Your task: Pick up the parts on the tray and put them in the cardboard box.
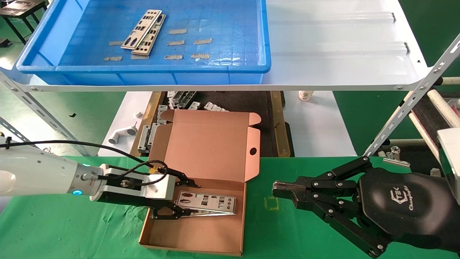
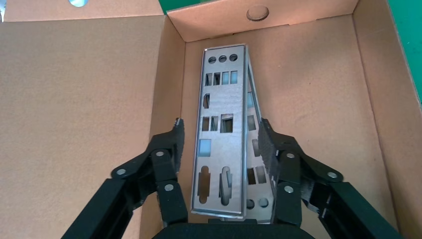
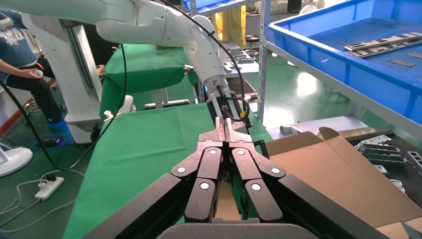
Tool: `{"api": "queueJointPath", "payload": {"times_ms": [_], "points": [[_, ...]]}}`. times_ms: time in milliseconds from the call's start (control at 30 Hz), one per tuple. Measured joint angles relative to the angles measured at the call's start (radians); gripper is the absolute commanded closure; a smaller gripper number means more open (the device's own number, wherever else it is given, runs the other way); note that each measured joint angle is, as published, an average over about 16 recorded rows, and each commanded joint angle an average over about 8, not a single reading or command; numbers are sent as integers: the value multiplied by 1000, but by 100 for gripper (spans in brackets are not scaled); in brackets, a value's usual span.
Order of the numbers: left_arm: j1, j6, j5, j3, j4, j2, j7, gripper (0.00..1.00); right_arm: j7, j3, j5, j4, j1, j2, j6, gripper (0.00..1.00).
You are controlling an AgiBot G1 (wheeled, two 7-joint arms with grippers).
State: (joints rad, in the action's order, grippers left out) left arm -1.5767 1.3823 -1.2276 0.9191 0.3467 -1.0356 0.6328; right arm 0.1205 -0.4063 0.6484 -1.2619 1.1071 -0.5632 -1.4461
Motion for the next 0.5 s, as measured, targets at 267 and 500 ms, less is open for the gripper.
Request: {"api": "queueJointPath", "payload": {"times_ms": [267, 500], "points": [[-27, 76, 28, -14, -21, 18, -20, 0, 0, 0, 0, 0, 0, 0, 0, 98], [-19, 128, 70, -52, 13, 48, -81, 0, 0, 0, 0, 0, 0, 0, 0, 15]]}}
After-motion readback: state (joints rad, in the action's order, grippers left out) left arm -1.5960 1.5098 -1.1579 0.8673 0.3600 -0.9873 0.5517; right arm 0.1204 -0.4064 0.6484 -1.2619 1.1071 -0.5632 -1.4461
